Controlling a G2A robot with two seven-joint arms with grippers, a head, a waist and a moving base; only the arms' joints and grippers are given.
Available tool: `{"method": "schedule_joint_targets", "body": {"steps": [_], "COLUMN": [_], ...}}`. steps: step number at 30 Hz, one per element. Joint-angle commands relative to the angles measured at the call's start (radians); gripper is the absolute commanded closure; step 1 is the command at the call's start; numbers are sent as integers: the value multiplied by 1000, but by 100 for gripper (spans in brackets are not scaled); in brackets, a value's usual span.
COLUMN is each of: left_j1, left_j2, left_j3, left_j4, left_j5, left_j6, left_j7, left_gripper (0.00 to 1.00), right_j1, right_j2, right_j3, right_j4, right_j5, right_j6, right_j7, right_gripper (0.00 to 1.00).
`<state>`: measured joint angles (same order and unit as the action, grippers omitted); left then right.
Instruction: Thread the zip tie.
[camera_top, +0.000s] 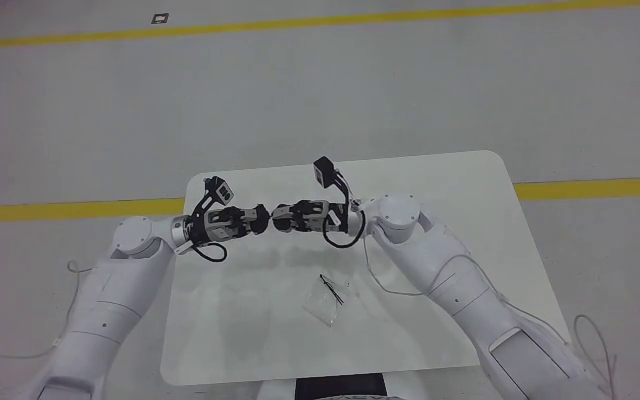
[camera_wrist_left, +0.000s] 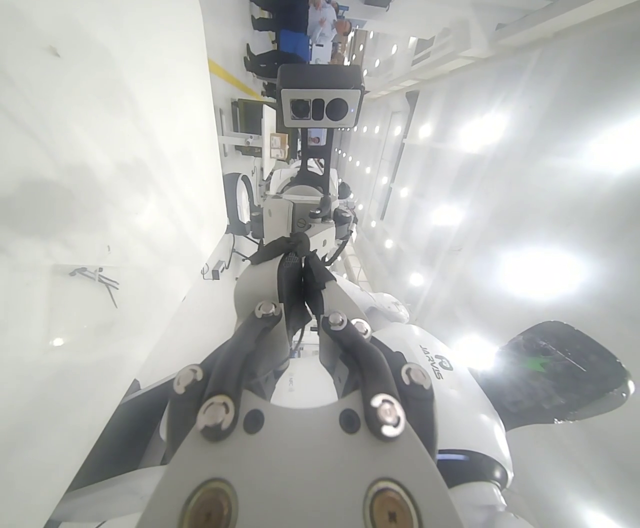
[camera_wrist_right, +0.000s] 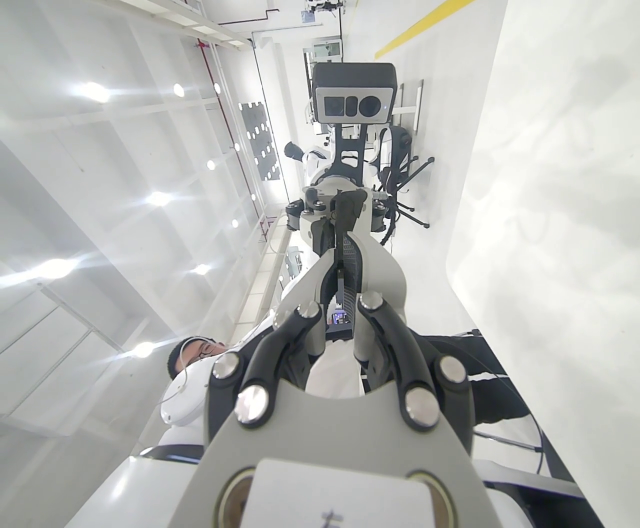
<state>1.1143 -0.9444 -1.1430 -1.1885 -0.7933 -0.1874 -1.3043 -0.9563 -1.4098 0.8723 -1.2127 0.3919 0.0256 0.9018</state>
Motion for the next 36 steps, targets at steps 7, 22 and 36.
{"method": "schedule_joint_targets", "body": {"steps": [7, 22, 36], "left_j1": [-10, -16, -2], "left_j2": [-2, -5, -8], "left_j3": [3, 7, 9], "left_j4": [20, 52, 52], "left_j5": [-7, -20, -24], "left_j6": [-2, -20, -42], "left_j7": [-11, -14, 20], "left_gripper": [100, 100, 100], "right_j1": [6, -39, -39], "right_j2": [-3, 23, 23], "right_j3": [-5, 82, 84], "right_j4": [9, -22, -23], "right_j5": [0, -57, -63], "right_j6": [5, 5, 7], "right_j7": [-9, -117, -124], "right_gripper": [33, 0, 0]}}
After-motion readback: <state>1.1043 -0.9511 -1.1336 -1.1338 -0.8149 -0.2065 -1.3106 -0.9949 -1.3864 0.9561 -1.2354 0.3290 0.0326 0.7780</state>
